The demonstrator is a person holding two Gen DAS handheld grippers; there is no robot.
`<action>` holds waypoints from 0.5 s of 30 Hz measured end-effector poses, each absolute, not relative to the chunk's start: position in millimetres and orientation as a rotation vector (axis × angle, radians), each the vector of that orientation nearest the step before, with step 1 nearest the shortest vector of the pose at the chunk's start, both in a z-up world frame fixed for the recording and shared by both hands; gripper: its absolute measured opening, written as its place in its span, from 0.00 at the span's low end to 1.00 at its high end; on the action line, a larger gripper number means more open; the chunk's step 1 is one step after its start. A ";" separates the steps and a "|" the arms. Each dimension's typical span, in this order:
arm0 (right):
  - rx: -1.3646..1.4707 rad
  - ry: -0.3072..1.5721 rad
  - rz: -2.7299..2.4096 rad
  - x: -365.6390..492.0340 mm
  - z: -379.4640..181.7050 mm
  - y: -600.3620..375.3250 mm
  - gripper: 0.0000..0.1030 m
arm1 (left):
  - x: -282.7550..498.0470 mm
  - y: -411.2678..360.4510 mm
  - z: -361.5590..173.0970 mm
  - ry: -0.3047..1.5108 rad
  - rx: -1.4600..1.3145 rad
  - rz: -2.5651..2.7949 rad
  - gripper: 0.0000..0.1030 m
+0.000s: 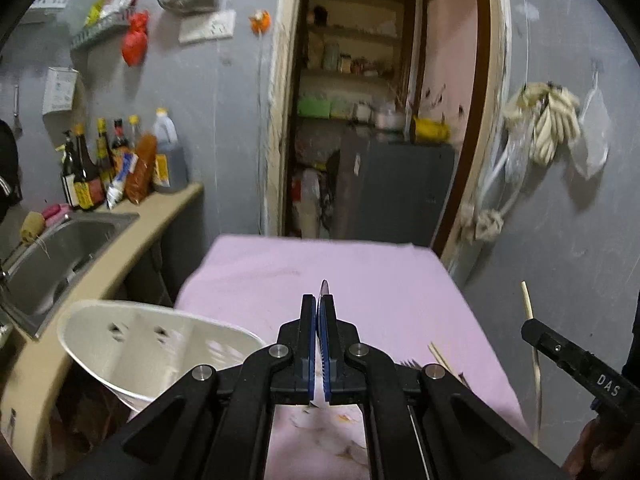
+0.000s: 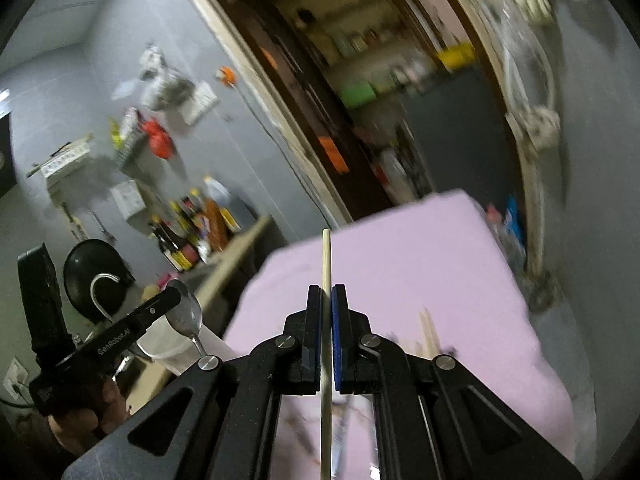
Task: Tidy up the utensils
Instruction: 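Lift the chopstick and spoon and carry both toward the white caddy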
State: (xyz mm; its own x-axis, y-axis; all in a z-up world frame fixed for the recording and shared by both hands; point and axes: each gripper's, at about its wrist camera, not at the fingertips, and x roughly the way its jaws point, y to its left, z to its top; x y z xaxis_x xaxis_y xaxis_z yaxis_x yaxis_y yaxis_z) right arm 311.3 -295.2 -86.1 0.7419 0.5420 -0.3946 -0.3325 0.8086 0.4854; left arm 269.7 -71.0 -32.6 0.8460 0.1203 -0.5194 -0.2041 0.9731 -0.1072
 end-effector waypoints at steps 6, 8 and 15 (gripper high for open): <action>0.385 0.378 0.552 301.3 -36.9 -238.8 0.04 | 243.9 -14.9 15.5 0.444 -0.167 0.174 0.03; 0.396 0.328 0.575 301.7 -22.0 -216.4 0.04 | 234.5 9.5 29.6 0.420 -0.171 0.195 0.03; 0.477 0.170 0.628 317.4 4.9 -149.9 0.04 | 216.1 98.9 56.3 0.332 -0.160 0.354 0.03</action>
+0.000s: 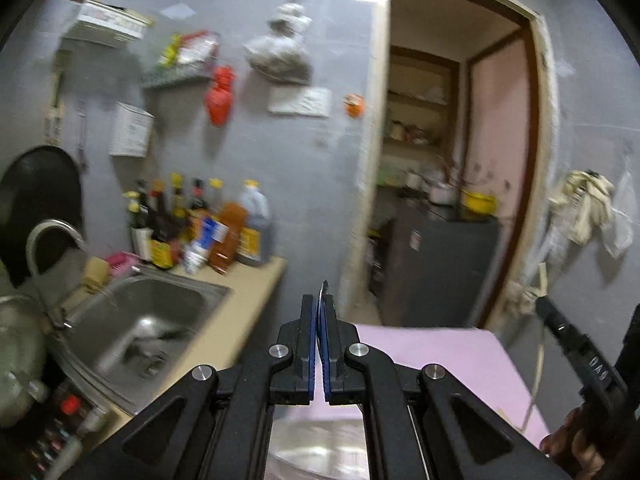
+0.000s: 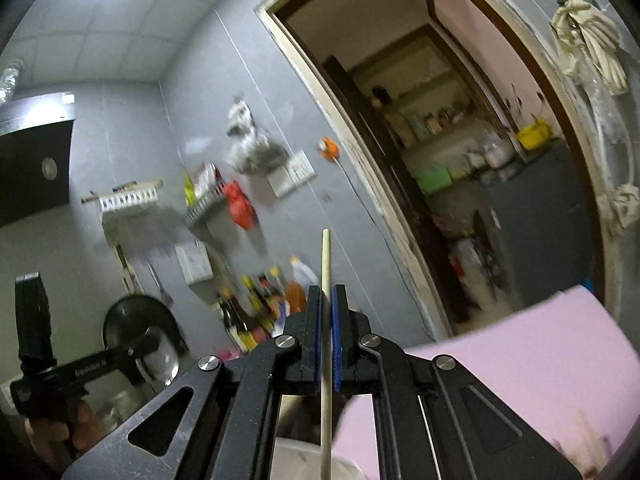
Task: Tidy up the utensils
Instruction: 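Lift the chopstick and spoon and carry both toward the white caddy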
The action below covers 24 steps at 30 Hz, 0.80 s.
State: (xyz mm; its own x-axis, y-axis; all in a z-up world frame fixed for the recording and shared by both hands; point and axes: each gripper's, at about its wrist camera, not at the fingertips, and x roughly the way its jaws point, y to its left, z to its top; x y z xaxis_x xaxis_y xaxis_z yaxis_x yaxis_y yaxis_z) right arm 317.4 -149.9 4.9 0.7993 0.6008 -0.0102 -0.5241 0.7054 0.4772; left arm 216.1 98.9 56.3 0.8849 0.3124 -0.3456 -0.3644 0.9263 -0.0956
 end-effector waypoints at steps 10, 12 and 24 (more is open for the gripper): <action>0.449 0.114 0.592 341.3 -33.5 -85.8 0.04 | 231.7 145.3 19.3 0.331 -0.145 0.462 0.03; 0.436 0.131 0.568 343.6 -43.6 -82.6 0.04 | 234.5 141.8 10.8 0.342 -0.129 0.464 0.03; 0.354 0.136 0.535 343.6 -61.4 -87.7 0.04 | 242.7 110.6 -23.0 0.346 -0.014 0.487 0.03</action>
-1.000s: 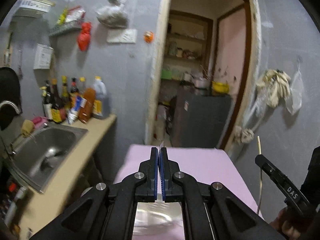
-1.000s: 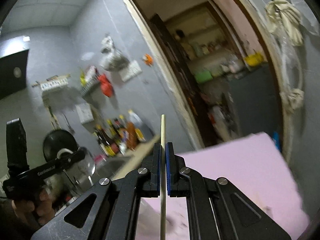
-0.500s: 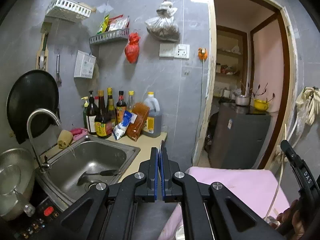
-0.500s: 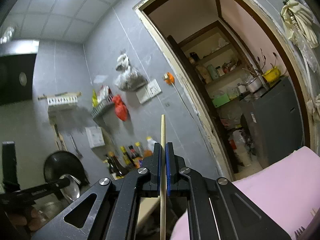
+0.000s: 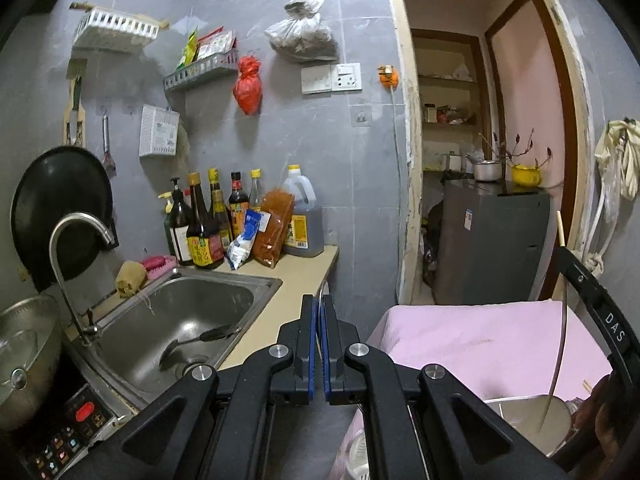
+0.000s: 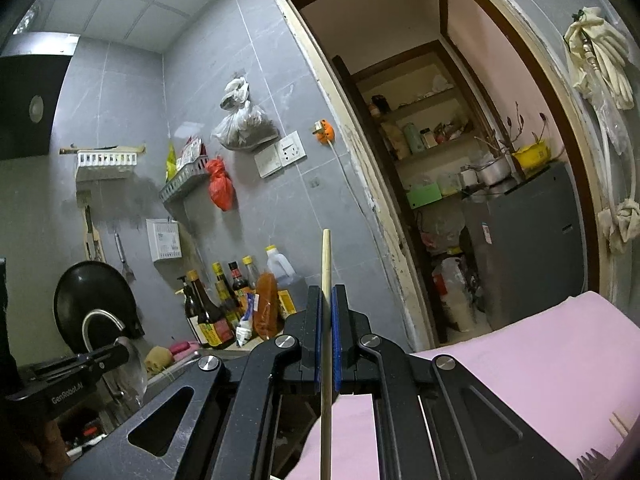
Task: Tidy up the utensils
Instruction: 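Lift the chopstick and spoon and carry both toward the white caddy, then open both grippers to drop the chopstick and spoon into the caddy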
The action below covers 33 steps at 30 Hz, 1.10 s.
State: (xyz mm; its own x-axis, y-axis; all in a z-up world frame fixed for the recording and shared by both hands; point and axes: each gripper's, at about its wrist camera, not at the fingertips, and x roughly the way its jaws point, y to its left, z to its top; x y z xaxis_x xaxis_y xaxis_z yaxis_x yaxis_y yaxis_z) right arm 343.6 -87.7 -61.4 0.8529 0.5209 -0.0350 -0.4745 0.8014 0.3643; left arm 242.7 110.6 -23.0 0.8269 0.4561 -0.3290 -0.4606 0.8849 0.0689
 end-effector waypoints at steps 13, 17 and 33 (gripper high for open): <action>0.357 0.153 0.555 337.0 -76.1 -95.7 0.04 | 242.8 100.7 -33.3 0.396 -0.026 0.450 0.04; 0.348 0.199 0.568 334.8 -78.6 -101.1 0.05 | 238.4 104.2 -33.5 0.412 -0.087 0.403 0.05; 0.302 0.296 0.532 305.4 -57.4 -157.6 0.51 | 221.1 97.3 -25.1 0.425 -0.253 0.311 0.49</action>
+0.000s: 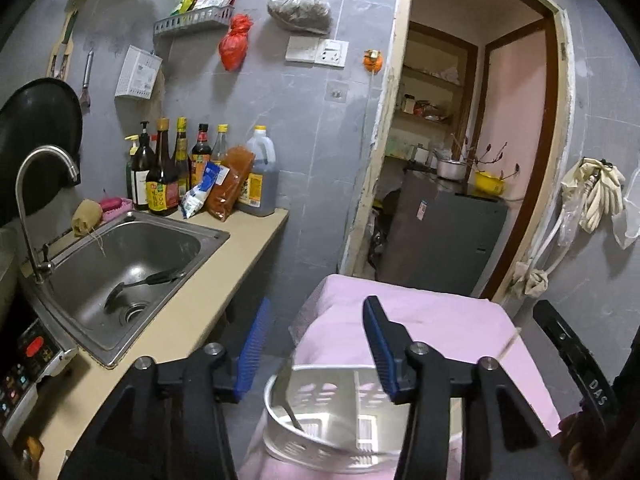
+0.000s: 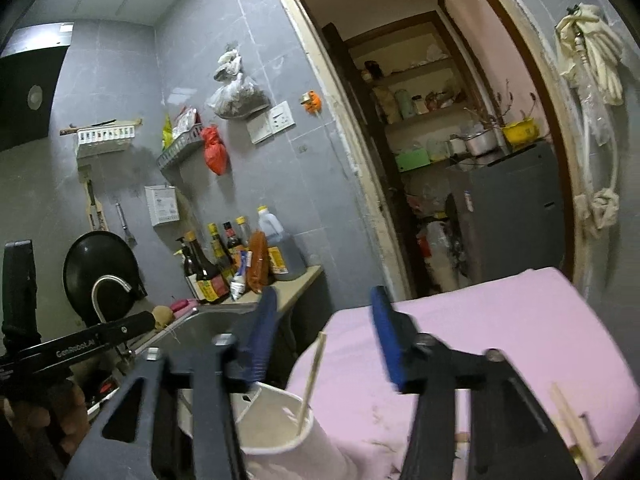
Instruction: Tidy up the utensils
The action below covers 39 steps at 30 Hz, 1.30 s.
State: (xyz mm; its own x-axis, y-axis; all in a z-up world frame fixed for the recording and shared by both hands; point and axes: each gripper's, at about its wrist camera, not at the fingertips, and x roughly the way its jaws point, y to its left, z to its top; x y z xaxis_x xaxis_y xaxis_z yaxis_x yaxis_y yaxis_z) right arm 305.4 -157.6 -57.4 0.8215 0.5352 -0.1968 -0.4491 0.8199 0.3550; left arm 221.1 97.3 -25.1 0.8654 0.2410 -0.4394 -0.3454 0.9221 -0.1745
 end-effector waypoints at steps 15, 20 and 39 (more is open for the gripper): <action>0.175 0.215 0.319 271.7 -7.3 -269.7 0.92 | 218.9 -26.9 2.1 0.314 -0.145 0.180 0.90; 0.120 0.216 0.265 267.0 -6.5 -306.3 0.98 | 219.4 -64.0 -5.3 0.295 -0.131 0.155 0.94; 0.135 0.548 0.210 315.6 -112.2 -399.7 0.98 | 268.9 -157.5 -104.2 0.550 -0.089 0.085 0.94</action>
State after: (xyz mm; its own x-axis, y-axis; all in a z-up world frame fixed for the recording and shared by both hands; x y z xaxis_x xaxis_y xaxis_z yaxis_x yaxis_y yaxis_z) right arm 315.6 -399.7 -112.2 0.8331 0.2335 -0.5014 -0.1618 0.9697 0.1828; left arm 268.9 -157.5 -104.2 0.8493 0.0570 -0.5249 -0.1044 0.9926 -0.0611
